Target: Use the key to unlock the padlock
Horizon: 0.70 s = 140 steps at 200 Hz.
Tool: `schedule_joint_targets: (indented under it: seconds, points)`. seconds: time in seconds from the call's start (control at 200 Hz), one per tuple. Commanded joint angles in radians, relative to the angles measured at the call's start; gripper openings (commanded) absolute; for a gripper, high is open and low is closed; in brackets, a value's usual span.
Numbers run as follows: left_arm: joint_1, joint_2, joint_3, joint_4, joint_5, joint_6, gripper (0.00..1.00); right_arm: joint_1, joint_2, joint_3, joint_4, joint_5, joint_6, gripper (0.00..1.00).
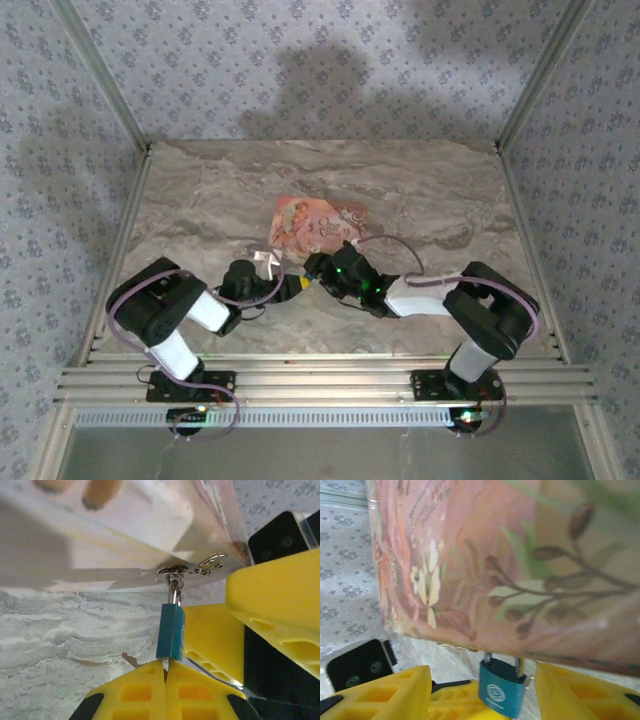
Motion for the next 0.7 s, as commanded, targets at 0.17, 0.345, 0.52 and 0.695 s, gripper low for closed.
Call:
schedule_joint_targets:
  seconds: [0.17, 0.345, 0.52, 0.695]
  points:
    - [-0.038, -0.147, 0.029, -0.255, -0.095, 0.196, 0.0, -0.011, 0.009, 0.018, -0.203, 0.005, 0.008, 0.58]
    - [-0.051, -0.185, 0.026, -0.292, -0.113, 0.218, 0.0, 0.005, 0.041, 0.028, -0.158, 0.002, 0.027, 0.57]
    - [-0.069, -0.196, 0.025, -0.298, -0.124, 0.219, 0.0, 0.02, 0.079, 0.049, -0.132, -0.005, 0.033, 0.54]
    - [-0.071, -0.201, 0.028, -0.305, -0.136, 0.23, 0.0, 0.029, 0.087, 0.043, -0.137, 0.004, 0.038, 0.54]
